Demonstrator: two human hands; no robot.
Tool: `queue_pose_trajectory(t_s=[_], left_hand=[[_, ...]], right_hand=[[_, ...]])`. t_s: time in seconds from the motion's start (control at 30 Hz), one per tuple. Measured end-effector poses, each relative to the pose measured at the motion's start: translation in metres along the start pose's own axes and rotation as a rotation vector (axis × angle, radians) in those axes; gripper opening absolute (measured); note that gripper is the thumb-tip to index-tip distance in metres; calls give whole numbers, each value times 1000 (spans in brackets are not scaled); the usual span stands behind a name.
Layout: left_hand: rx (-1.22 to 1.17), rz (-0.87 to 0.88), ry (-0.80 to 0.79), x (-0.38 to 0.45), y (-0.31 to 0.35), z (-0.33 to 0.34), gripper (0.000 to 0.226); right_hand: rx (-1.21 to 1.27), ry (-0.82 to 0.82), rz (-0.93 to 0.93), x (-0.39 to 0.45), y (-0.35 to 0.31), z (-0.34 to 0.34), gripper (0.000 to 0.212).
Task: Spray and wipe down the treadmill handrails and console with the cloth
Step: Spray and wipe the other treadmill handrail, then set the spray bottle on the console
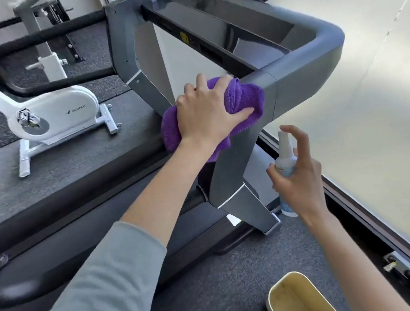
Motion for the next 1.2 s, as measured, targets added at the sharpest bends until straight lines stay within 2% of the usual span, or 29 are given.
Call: queue_pose_trajectory(t_s=[0.17, 0.23, 0.37, 0.43, 0.6, 0.7, 0.83, 0.93, 1.03, 1.13, 1.2], left_hand=[[-26, 24, -166, 60, 67, 7, 71], [-25, 61, -161, 66, 84, 11, 69], [-16, 136, -12, 35, 61, 16, 80], [-64, 116, 46, 18, 39, 15, 84], [-141, -14, -44, 5, 8, -2, 84], [-211, -41, -12, 22, 31, -5, 72], [30, 53, -32, 31, 77, 8, 74], [85, 119, 52, 12, 58, 16, 86], [35, 127, 108, -5, 24, 15, 90], [-37, 55, 26, 2, 13, 6, 88], [-62, 23, -17, 9, 15, 1, 86]], right_hand=[[-26, 42, 27, -13, 15, -18, 70], [-37, 51, 39, -15, 21, -24, 70], [-39, 59, 56, -14, 25, -29, 70], [-52, 49, 53, -11, 24, -27, 68], [-24, 32, 35, -2, 17, -19, 69], [-3, 52, 39, 1, 15, -20, 70], [0, 75, 24, 4, 16, -25, 72], [29, 90, 7, 12, 15, -28, 67], [96, 120, -55, 31, -3, -38, 58], [203, 129, -194, 71, -33, -53, 63], [178, 157, -327, 111, -52, -62, 68]])
Point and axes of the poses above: each hand's wrist, its own x-axis towards the middle knuckle, its own z-axis out of the palm, y = z × x, the point moved 1 cm from there along x, towards the middle knuckle
